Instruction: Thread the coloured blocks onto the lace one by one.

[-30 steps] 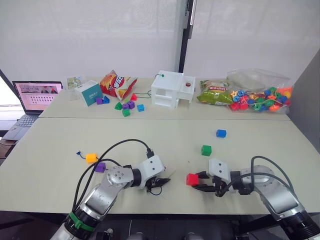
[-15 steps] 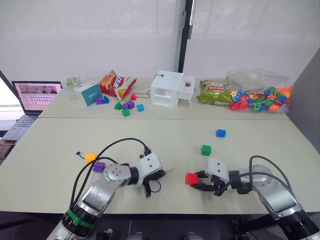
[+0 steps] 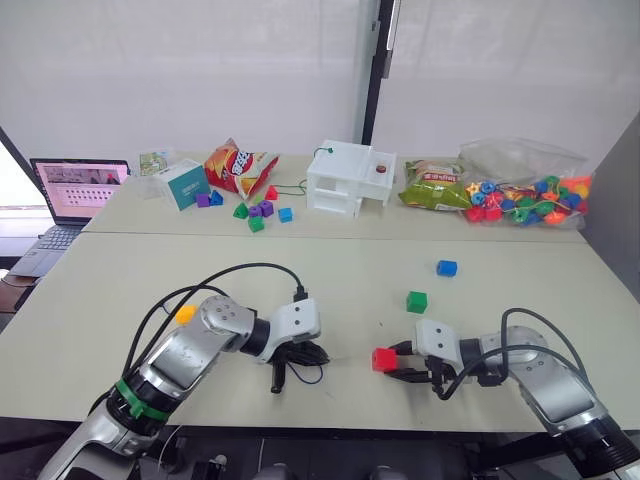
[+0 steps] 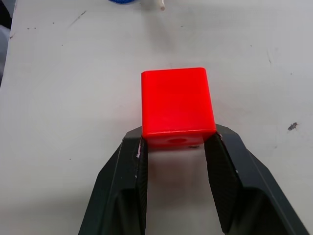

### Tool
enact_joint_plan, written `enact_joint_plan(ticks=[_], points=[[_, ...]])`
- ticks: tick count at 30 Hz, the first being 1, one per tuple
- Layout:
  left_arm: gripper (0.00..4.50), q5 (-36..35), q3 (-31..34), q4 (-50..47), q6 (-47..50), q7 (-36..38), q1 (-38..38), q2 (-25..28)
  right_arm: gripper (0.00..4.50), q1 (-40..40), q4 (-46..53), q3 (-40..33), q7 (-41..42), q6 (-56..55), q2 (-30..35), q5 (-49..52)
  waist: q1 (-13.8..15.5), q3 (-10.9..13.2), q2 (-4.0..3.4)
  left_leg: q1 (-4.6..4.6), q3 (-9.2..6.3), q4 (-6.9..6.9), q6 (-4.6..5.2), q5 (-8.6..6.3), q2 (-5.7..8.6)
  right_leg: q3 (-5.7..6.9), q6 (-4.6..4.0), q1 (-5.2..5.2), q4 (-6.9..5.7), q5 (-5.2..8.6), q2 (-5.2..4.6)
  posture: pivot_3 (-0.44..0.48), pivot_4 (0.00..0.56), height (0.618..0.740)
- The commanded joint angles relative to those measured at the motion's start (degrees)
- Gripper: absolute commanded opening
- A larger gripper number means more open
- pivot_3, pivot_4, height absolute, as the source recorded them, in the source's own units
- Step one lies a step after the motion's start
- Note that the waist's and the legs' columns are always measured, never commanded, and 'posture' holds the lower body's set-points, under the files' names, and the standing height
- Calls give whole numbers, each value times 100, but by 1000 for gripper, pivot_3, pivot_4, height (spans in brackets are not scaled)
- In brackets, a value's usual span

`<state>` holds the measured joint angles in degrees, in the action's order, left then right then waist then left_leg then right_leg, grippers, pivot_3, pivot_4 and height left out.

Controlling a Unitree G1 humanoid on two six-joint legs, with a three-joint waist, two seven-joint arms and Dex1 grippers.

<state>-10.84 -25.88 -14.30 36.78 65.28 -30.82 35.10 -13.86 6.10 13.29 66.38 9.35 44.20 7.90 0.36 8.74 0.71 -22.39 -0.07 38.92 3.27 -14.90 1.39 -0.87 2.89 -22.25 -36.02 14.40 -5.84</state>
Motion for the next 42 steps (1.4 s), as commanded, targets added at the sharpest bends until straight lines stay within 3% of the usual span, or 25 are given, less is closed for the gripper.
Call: enact_joint_plan(ticks=[1,30,42], points=[[8,146,-195,-113,38,-77,-157,-84,1154,86,47,328,208,-10,40,-172,-1,0,0,0,1,0,0,0,0,-2,0,-1,0,0,5,0,150,740],[8,314,-706,-363,601,-233,-458,-282,1154,-117,212,520,487,398,207,-234,29,1,2,0,-2,2,0,0,-12,-6,-7,-1,-5,5,37,0,150,740],[8,365,-869,-232,688,-456,-673,-795,1154,-103,439,553,453,686,269,-253,34,1,2,-2,-1,3,0,0,-11,-7,-7,-2,-6,5,39,0,150,740]])
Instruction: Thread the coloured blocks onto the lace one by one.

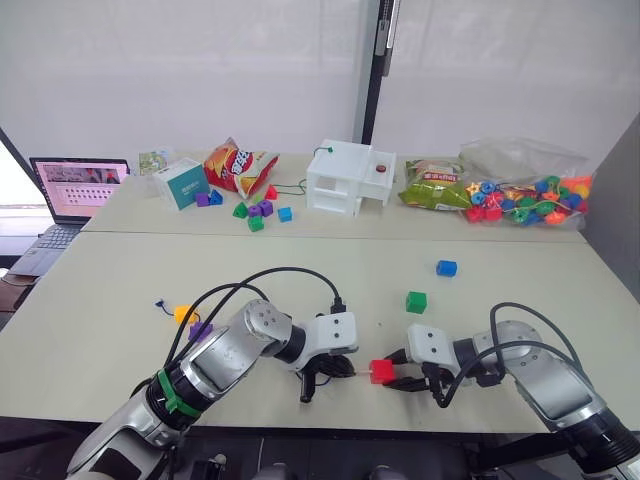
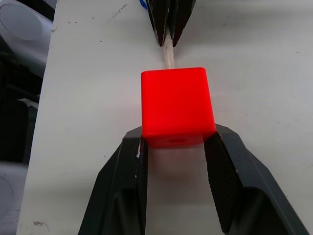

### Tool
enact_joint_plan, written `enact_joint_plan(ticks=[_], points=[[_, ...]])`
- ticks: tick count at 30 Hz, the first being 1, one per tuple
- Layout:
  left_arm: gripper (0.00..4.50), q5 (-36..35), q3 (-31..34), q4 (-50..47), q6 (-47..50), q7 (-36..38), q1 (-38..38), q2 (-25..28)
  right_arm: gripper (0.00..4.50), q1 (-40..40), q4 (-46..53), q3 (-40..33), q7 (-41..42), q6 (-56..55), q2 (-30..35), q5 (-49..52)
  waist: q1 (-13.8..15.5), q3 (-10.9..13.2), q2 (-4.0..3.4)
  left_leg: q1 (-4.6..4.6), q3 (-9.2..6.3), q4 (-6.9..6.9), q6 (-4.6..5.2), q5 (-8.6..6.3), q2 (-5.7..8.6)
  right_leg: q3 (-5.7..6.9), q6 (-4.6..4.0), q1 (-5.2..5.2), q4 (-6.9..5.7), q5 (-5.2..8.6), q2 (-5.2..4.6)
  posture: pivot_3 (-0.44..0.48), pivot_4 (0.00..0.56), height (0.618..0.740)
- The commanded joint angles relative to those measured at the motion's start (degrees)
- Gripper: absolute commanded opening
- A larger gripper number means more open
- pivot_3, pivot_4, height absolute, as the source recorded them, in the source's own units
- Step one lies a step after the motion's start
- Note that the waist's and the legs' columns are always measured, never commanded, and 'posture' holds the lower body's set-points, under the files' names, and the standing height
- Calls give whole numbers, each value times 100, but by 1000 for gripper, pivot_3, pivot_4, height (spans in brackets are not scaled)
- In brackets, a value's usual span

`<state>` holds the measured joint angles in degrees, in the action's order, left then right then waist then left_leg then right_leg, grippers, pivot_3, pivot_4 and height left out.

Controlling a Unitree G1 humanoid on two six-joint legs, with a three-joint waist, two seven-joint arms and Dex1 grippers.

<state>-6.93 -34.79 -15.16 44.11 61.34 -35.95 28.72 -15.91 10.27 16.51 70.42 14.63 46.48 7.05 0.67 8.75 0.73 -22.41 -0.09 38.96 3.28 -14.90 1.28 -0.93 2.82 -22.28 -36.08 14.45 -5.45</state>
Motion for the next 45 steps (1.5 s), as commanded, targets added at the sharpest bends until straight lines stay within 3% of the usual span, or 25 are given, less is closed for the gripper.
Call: enact_joint_plan(ticks=[1,8,16,23,30,37,44,45], points=[[8,-18,16,-138,-50,-79,-164,-175,1154,102,33,237,45,179,41,-164,2,0,0,0,0,1,0,0,1,1,0,1,0,0,0,0,150,740],[8,-72,112,-17,-56,-476,-179,-750,1154,107,82,233,-12,341,41,-162,1,0,1,-2,0,3,0,0,1,0,0,0,-1,0,-1,0,150,740],[8,149,109,664,-792,-836,81,-1117,1154,116,143,152,-64,462,12,-129,63,-1,1,5,-2,15,0,1,7,0,7,15,2,-4,-10,0,150,740],[2261,-287,939,342,-1102,-481,357,-611,1154,290,201,45,-69,560,163,-175,31,-1,2,-3,-3,16,-6,4,4,-2,7,2,-2,-4,-10,0,150,740],[2261,-252,1037,413,-1715,-165,934,-69,1154,323,231,-50,-102,626,229,-137,19,-3,-1,1,-6,0,-6,4,4,1,4,4,3,-3,-18,0,150,740],[2261,15,805,894,-2030,-261,1012,-271,1154,298,249,-90,-96,680,268,-124,38,-3,-1,1,-5,2,-7,4,6,1,5,5,4,-3,-23,0,150,740],[139,278,663,1213,-2315,-273,1048,-335,1154,274,295,-83,-116,742,267,-93,32,-3,-2,1,-5,1,-7,4,5,1,4,4,4,-3,-21,0,150,740],[27,258,683,1186,-2320,-267,1063,-344,1154,274,292,-83,-118,741,268,-93,33,-3,-2,1,-5,1,-6,4,5,1,4,4,3,-3,-21,0,150,740]])
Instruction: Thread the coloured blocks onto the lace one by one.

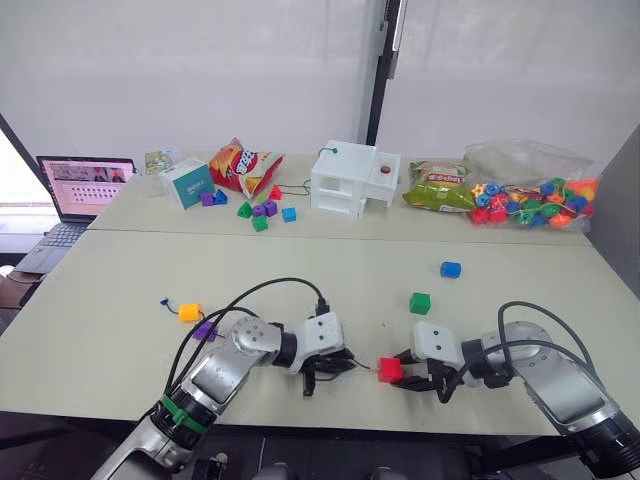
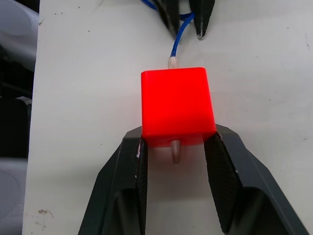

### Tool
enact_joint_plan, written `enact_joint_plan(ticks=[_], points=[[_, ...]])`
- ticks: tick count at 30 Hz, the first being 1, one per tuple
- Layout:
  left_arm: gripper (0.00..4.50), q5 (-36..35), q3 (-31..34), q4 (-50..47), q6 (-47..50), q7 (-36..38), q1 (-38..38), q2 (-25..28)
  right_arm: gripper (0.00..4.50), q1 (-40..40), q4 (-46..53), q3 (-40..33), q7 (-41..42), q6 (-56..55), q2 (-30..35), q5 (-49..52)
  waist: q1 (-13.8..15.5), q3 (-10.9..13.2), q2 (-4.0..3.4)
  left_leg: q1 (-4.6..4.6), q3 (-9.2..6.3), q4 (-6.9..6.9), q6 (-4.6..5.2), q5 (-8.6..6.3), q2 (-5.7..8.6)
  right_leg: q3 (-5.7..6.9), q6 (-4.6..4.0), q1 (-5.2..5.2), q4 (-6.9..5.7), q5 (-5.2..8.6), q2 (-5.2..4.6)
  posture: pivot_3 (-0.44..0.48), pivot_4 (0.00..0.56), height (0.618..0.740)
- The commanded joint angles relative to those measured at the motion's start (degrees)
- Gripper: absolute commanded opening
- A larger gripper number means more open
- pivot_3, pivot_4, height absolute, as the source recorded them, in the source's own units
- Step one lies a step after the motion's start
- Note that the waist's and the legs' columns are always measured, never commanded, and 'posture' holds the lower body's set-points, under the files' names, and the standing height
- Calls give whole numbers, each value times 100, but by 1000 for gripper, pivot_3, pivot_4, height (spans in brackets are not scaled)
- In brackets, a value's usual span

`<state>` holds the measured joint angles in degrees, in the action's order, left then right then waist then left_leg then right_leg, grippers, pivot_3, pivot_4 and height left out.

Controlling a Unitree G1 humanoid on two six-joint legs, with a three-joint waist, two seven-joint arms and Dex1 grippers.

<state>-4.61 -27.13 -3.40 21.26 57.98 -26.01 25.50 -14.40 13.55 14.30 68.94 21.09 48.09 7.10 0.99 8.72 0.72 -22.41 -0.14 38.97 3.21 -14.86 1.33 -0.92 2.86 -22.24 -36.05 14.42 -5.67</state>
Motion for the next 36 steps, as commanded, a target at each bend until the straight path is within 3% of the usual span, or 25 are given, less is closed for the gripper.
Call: enact_joint_plan(ticks=[1,19,28,31,33,36], points=[[27,3,-55,-18,-61,72,74,-31,1154,123,-46,139,27,87,109,-104,1,0,0,0,0,0,0,0,0,0,0,0,0,0,0,0,150,740],[27,170,-461,-193,411,75,-434,-548,1154,-9,-188,263,-47,112,60,-170,-18,0,1,-1,2,1,0,0,3,1,1,0,-1,0,5,0,150,740],[27,-30,-178,-359,629,168,-538,-478,1154,-53,-195,300,-74,194,45,-153,-22,1,2,0,1,3,0,1,1,1,1,0,-2,0,8,0,150,740],[845,-318,-22,-586,786,350,-521,-355,1154,-8,-120,187,-200,201,-29,-80,-27,1,2,0,1,2,0,1,1,0,1,0,-2,0,7,0,150,740],[1464,-474,89,-807,907,444,-499,-211,2175,34,29,39,-263,336,-47,65,-31,2,2,-1,1,2,0,1,-2,0,1,-1,-2,0,10,0,150,740],[2489,-471,83,-964,929,432,-462,-59,3213,131,247,-96,-260,522,52,203,-30,1,1,-1,1,1,0,1,-3,-2,0,-3,-4,0,8,0,150,740]])
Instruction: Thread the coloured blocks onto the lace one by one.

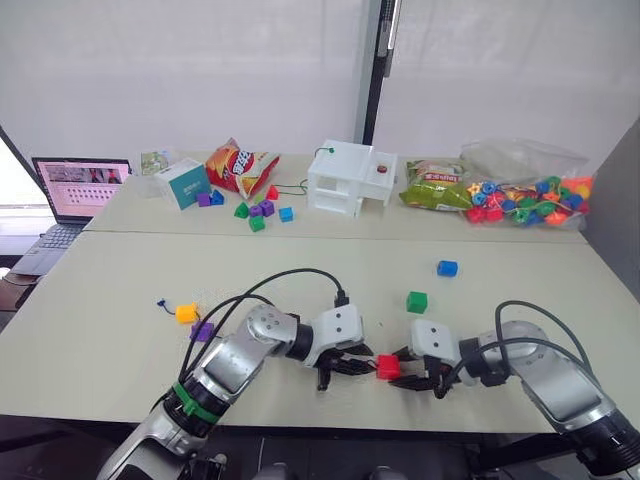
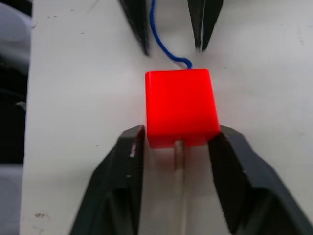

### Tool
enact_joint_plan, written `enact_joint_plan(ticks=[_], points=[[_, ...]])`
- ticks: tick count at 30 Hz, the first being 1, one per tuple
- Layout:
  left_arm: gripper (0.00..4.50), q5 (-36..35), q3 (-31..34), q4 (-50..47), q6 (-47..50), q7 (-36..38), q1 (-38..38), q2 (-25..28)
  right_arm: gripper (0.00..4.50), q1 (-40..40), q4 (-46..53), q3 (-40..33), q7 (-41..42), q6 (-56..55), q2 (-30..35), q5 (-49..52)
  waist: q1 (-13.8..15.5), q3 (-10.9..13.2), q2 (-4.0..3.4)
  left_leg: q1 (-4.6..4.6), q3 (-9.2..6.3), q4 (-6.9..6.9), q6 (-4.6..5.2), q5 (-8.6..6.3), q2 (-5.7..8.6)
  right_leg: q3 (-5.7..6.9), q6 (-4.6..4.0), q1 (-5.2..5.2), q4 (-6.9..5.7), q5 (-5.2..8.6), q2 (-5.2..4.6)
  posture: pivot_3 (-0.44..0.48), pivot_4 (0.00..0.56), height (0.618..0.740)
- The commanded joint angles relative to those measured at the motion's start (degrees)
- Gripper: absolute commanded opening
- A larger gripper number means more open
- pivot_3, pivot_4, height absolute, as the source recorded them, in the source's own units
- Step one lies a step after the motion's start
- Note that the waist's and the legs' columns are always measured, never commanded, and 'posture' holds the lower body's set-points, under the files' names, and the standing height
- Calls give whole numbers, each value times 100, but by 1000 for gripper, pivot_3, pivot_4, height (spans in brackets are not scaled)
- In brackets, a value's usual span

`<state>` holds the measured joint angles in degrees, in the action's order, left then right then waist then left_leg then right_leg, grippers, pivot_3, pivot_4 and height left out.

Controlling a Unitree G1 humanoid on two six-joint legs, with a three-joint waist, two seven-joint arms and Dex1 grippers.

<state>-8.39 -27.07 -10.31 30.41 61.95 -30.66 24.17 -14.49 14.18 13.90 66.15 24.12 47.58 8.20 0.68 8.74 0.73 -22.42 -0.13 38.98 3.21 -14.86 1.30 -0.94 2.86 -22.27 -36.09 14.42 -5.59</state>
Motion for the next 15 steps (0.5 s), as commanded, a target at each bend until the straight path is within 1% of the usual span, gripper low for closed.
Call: enact_joint_plan(ticks=[1,3,4,7,10,11,13,15], points=[[2781,-80,55,-295,-1,41,6,115,3513,158,228,-100,-8,231,117,108,9,0,0,-1,0,0,0,0,1,0,0,-1,1,0,0,0,150,740],[3445,-116,45,-264,-5,75,-17,147,4191,233,375,-250,-15,350,194,203,26,0,0,-6,-1,0,0,0,2,3,0,-3,2,0,-3,0,150,740],[3475,-34,-25,-103,-110,6,-69,68,4467,320,494,-374,11,392,282,283,32,1,0,-9,-2,0,0,0,4,4,0,-4,3,0,-5,0,150,740],[3475,284,-337,319,-513,-153,-174,-193,4467,539,636,-586,50,367,496,389,78,1,0,-16,-2,2,0,0,9,6,2,-7,5,-1,-9,0,150,740],[3475,500,-576,734,-789,-365,-251,-636,4467,702,484,-668,57,152,687,317,77,1,1,-23,-1,7,1,0,11,5,4,-8,10,-2,-8,0,150,740],[3475,588,-628,916,-898,-497,-273,-815,4467,746,387,-690,41,40,722,282,84,1,1,-24,-1,7,1,0,10,6,4,-9,11,-2,-7,0,150,740],[3475,824,-785,1181,-1192,-599,-294,-970,4467,781,206,-735,-33,-132,710,252,81,2,3,-29,0,11,1,0,10,6,5,-11,12,-2,-5,0,150,740],[3475,910,-736,1369,-1341,-769,-290,-1123,4467,802,108,-741,-75,-238,686,256,71,2,3,-30,0,11,1,0,10,5,5,-12,12,-2,-4,0,150,740]])
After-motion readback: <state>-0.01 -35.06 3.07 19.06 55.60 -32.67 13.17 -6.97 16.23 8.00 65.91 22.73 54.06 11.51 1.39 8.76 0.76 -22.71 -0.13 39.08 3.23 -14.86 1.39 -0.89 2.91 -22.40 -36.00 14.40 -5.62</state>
